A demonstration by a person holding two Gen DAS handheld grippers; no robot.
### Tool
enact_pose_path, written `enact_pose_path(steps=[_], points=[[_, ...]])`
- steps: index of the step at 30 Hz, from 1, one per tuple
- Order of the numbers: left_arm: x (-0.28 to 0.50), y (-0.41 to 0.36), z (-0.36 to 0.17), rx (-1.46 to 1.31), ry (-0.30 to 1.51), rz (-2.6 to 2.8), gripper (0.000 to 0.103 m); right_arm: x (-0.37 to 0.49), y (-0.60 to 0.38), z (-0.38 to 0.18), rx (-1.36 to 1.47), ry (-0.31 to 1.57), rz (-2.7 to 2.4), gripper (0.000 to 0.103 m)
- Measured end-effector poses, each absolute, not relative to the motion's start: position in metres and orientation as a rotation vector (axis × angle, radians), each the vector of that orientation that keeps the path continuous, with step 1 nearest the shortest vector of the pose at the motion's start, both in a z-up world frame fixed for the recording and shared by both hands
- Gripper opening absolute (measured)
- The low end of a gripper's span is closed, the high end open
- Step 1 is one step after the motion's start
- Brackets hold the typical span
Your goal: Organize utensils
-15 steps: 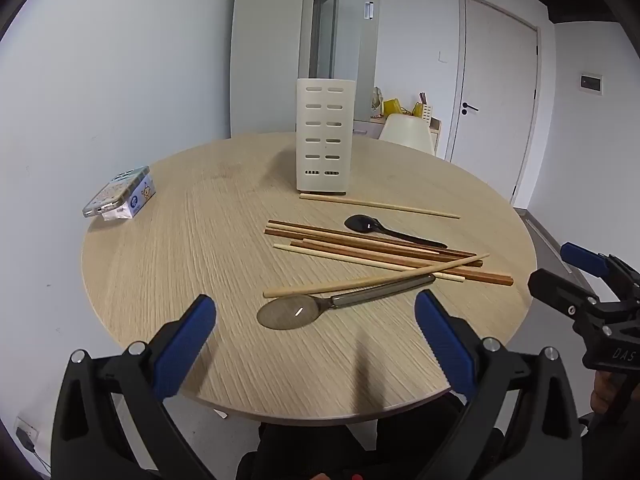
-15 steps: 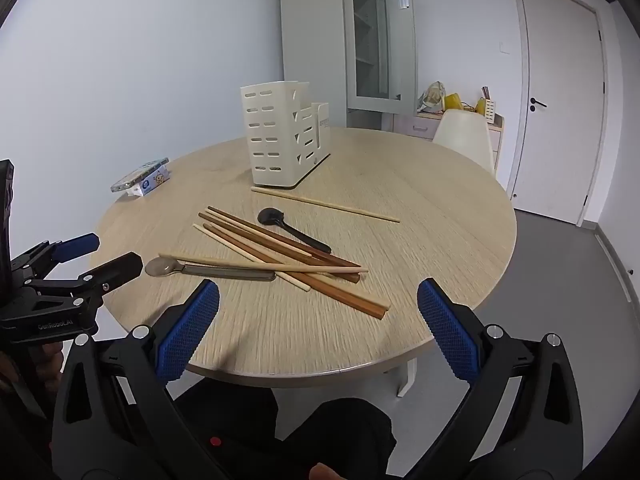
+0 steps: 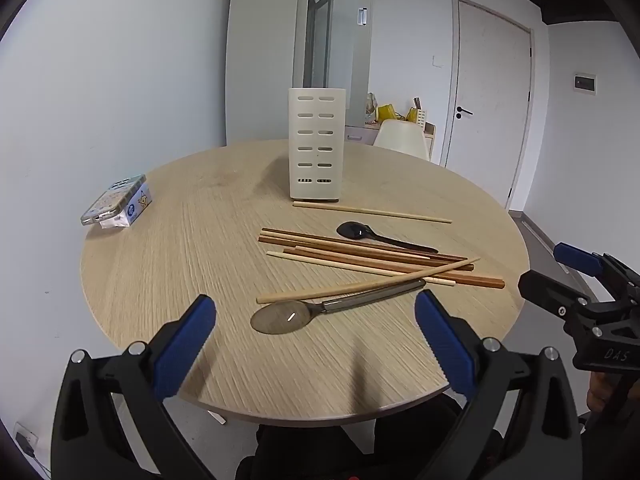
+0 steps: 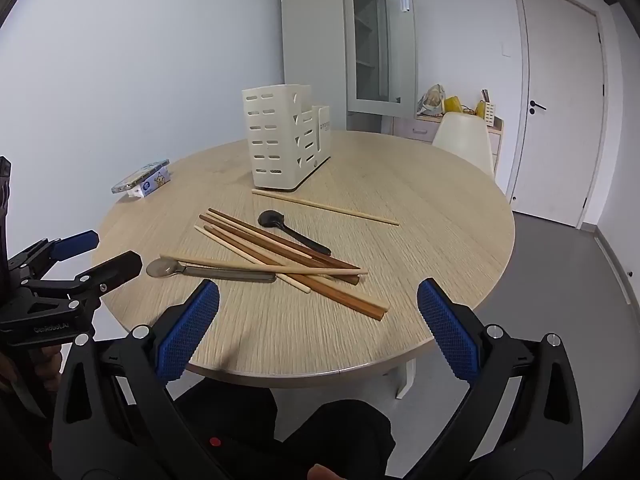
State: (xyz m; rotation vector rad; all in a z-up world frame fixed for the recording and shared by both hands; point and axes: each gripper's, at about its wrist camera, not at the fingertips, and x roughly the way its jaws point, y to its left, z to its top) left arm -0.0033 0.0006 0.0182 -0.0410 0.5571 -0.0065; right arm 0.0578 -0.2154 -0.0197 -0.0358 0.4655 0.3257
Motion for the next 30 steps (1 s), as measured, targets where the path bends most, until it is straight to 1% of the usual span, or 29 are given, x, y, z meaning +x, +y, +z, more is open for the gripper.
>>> enact_pose_path(steps=[30], points=[[-0.002, -0.004, 0.008, -0.03, 0.544, 0.004, 0.098, 0.055, -0.217, -0.017, -0.043, 0.457, 0.329, 0.095]])
